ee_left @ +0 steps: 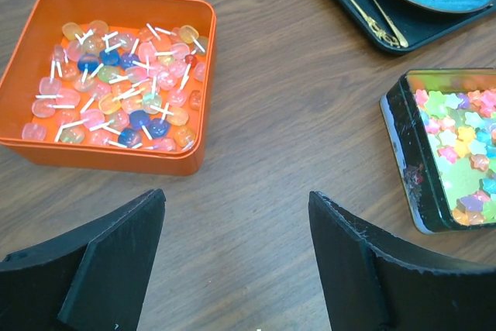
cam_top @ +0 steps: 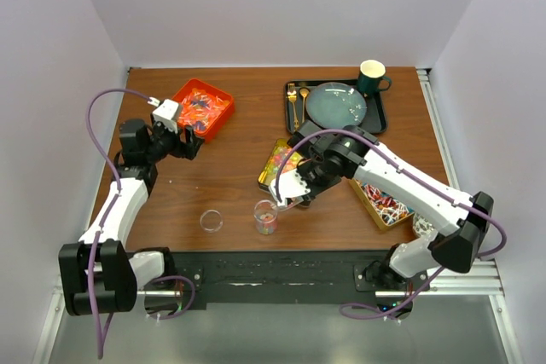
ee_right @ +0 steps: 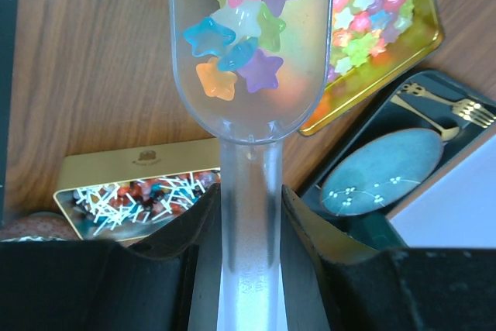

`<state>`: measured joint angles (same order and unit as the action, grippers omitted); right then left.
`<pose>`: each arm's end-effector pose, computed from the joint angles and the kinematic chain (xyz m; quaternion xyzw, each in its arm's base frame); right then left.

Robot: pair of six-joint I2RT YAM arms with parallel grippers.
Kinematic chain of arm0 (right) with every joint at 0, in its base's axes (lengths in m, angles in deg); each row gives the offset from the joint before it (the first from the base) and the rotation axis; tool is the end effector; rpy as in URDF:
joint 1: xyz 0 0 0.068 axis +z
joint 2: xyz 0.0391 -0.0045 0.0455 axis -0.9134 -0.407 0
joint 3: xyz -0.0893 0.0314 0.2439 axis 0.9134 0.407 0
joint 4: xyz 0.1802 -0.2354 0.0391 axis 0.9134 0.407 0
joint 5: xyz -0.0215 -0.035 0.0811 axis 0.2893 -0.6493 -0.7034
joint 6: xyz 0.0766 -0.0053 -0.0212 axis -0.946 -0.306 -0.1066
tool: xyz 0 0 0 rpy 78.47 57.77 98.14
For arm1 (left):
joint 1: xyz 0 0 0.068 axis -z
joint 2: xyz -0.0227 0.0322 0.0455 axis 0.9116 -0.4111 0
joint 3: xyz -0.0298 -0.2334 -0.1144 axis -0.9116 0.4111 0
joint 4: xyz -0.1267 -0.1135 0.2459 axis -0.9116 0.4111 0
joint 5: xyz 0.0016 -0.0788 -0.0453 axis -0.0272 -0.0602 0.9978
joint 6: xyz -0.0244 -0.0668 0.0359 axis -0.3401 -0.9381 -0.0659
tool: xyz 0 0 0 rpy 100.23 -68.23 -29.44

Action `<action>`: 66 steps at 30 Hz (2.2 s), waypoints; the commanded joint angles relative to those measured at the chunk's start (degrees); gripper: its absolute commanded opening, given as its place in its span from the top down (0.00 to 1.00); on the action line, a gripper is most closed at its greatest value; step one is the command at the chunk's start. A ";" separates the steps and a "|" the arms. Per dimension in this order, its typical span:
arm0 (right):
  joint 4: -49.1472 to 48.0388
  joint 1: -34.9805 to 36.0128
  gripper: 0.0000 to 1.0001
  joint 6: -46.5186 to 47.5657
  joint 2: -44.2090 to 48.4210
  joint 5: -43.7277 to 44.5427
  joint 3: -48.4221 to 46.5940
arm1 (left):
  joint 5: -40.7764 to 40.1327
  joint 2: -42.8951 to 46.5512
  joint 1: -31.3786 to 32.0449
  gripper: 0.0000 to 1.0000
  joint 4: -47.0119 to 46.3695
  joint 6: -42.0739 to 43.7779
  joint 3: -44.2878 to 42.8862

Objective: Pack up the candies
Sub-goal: Place the fake candies in the packing bottle, then move the storage box to the center of the board.

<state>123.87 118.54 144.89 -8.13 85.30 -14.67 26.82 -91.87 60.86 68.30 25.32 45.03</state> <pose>0.1959 0.2482 0.3004 -0.8555 0.4925 -0.0548 0.1500 0.3200 -0.0083 0.2204 0.1424 0.7975 -0.1813 0.5576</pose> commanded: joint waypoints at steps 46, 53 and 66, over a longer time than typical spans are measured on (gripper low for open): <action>1.90 7.92 1.00 -7.44 0.40 18.14 -8.38 | 7.69 -4.07 4.42 0.26 -6.17 -3.93 -3.84; -3.53 -7.62 1.00 -28.63 7.07 11.55 -10.07 | 7.60 -9.07 14.26 0.27 -6.08 -6.99 -10.07; -17.79 -33.83 1.00 -53.96 20.44 22.01 -4.09 | 1.72 -26.89 37.70 0.32 -6.00 -8.67 -28.34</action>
<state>109.84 87.59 99.45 11.10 104.91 -20.51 30.76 -114.34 90.89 63.69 16.64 23.19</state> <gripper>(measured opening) 0.327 0.691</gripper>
